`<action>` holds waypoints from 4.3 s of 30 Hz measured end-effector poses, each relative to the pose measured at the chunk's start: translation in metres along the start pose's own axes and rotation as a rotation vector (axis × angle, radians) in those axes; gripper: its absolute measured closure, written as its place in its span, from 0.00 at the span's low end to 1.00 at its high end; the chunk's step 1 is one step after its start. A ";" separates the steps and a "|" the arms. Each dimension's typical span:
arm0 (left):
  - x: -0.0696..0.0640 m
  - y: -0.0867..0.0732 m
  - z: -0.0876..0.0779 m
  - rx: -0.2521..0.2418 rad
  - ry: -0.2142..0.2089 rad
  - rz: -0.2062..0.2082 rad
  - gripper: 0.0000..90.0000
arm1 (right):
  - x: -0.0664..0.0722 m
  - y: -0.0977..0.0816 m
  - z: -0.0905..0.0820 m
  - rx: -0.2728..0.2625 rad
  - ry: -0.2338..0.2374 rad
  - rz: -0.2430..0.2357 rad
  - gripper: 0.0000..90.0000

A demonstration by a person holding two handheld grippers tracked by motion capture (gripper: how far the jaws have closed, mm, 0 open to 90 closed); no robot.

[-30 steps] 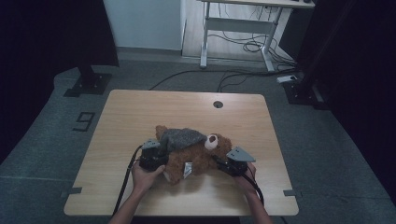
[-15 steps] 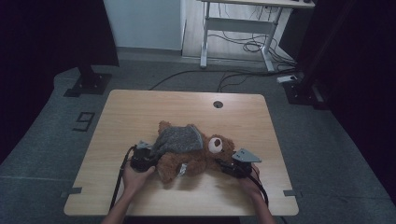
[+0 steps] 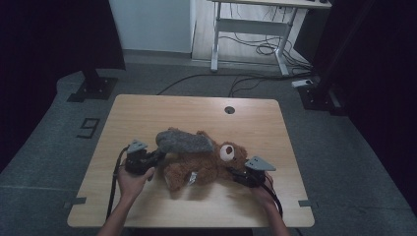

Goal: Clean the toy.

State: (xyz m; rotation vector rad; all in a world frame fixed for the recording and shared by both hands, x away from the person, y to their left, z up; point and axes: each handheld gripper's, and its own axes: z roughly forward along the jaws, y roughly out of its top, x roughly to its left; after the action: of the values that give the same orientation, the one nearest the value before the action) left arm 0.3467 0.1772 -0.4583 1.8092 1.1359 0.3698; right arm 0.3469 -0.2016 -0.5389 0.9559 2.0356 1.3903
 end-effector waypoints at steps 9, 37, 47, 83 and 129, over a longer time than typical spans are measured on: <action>-0.058 0.028 0.054 0.023 -0.126 0.081 0.87 | 0.000 0.000 0.000 -0.003 0.000 0.004 0.44; 0.018 -0.029 0.028 0.130 0.000 -0.054 0.90 | -0.001 -0.001 0.000 0.001 0.006 0.001 0.43; 0.041 -0.049 0.004 0.134 0.031 -0.083 0.90 | -0.001 -0.002 0.000 -0.001 0.008 0.004 0.42; 0.104 -0.105 -0.159 -0.099 0.147 -0.193 0.88 | -0.003 -0.003 0.000 -0.006 0.012 0.016 0.40; 0.065 -0.099 -0.042 0.256 0.178 -0.010 0.78 | -0.003 -0.003 -0.001 -0.005 0.019 0.015 0.38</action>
State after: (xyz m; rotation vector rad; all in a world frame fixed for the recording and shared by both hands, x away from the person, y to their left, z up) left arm 0.2997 0.2677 -0.5323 2.0227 1.3659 0.4014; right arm 0.3472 -0.2055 -0.5418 0.9618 2.0419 1.4171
